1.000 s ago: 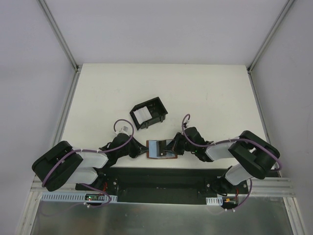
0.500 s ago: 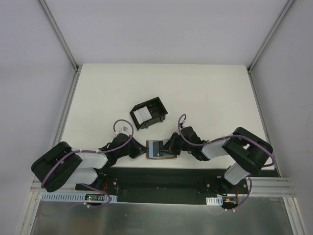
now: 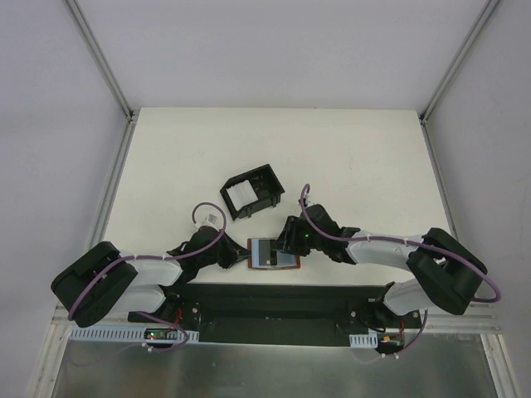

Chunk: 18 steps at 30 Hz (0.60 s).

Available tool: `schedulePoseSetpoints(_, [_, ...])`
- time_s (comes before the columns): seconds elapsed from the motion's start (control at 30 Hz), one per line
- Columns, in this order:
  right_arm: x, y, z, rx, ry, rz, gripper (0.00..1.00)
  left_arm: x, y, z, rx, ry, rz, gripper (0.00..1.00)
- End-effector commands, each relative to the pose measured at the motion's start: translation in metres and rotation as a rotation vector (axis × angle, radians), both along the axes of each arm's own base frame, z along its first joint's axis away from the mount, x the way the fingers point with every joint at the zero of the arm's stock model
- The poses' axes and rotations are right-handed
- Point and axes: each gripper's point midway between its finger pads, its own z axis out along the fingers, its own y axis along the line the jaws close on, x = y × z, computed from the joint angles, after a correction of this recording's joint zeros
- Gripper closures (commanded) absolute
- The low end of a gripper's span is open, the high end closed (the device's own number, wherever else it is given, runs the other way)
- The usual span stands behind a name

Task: Put the credit cards into the card holder
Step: Insert the credit card into the card slot.

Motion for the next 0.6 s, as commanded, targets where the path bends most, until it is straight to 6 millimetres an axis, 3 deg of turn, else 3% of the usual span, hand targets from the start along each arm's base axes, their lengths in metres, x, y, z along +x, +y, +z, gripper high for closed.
schedulePoseSetpoints(0.0, [-0.002, -0.007, -0.009, -0.103, -0.02, 0.067, 0.55, -0.032, 0.042, -0.05, 0.239, 0.123, -0.013, 1.0])
schedulePoseSetpoints(0.2, [0.003, 0.007, -0.012, -0.097, -0.013, 0.102, 0.54, -0.026, 0.036, -0.043, 0.24, 0.095, -0.045, 1.0])
schedulePoseSetpoints(0.57, [0.005, 0.042, 0.005, 0.008, -0.037, 0.204, 0.59, -0.021, 0.028, -0.037, 0.237, 0.069, -0.078, 1.0])
